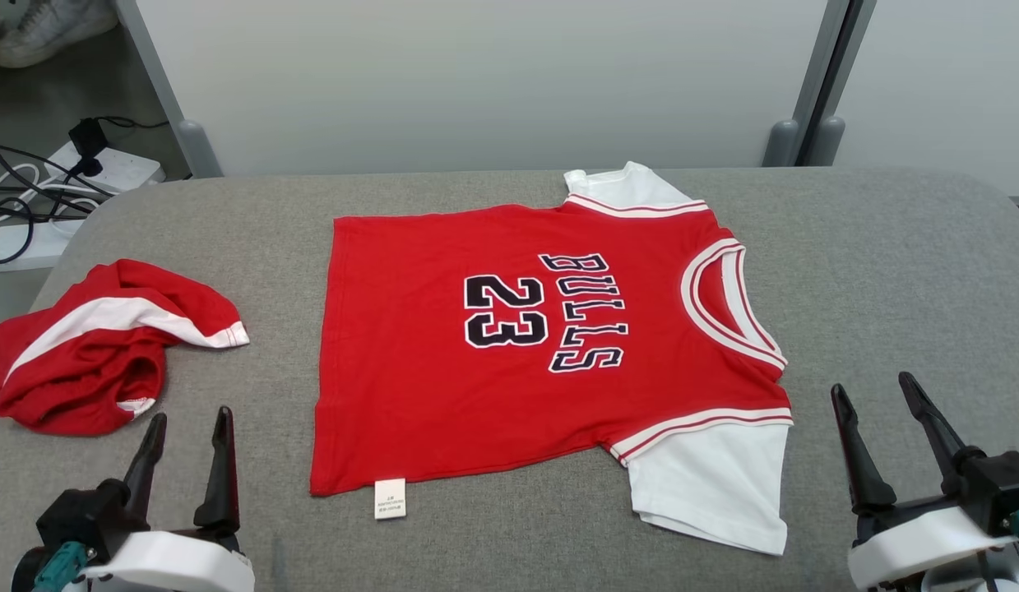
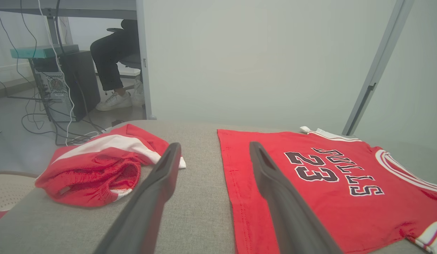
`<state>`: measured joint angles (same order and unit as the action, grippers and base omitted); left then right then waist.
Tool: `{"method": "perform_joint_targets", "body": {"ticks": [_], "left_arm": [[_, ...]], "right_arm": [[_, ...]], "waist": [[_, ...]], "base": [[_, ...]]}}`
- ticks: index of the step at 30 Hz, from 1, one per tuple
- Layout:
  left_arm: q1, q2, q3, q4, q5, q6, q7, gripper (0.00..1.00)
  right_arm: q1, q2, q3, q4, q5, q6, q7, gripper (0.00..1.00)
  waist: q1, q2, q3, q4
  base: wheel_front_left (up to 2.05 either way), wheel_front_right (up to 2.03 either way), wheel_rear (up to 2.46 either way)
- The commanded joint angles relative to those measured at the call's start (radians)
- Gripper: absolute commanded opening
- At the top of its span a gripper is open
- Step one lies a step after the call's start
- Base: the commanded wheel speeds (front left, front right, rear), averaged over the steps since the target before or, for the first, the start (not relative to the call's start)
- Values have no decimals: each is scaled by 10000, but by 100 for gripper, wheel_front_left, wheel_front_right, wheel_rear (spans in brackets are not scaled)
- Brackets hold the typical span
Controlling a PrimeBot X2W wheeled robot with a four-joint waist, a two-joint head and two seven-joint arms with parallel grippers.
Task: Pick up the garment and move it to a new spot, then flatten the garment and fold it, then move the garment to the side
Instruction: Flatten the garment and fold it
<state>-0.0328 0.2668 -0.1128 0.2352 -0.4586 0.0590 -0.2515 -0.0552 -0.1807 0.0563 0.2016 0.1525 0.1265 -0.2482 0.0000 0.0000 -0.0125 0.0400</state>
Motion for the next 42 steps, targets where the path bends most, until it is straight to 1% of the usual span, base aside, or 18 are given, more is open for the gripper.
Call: {"method": "perform_joint_targets", "body": {"ticks": [1, 6, 9, 14, 19, 25, 35, 42], "left_arm": [[-170, 146, 446, -277, 127, -103, -102, 100], [260, -203, 452, -499, 506, -229, -102, 100], [456, -356, 335, -667, 700, -209, -102, 100], [675, -528, 69, -886, 797, -206, -79, 100], [810, -546, -33, -986, 762, -172, 58, 100], [904, -495, -55, -1154, 768, -20, 255, 100], [952, -428, -52, -1208, 745, 190, 386, 100], [964, -405, -69, -1220, 736, 258, 378, 100]], "right_arm": [[-8, -51, 89, -355, -133, 42, -133, 100], [534, 223, -32, -622, -240, 42, -134, 100], [835, 341, -102, -798, -206, 42, -134, 100], [1373, 515, -337, -1066, 165, 42, -134, 100], [1872, 747, -482, -1301, 605, 42, -135, 100], [2143, 885, -521, -1431, 740, 42, -135, 100], [2073, 828, -326, -1383, 741, 42, -135, 100], [2016, 831, -313, -1343, 753, 42, -135, 100]], "waist": [[0, 0, -46, 26], [0, 0, -180, 60], [0, 0, -248, 59], [0, 0, -348, 106], [0, 0, -410, 118], [0, 0, -419, 49], [0, 0, -396, -23], [0, 0, -396, -19]], "base": [[0, 0, 0], [0, 0, 0], [0, 0, 0], [0, 0, 0], [0, 0, 0], [0, 0, 0], [0, 0, 0], [0, 0, 0]]}}
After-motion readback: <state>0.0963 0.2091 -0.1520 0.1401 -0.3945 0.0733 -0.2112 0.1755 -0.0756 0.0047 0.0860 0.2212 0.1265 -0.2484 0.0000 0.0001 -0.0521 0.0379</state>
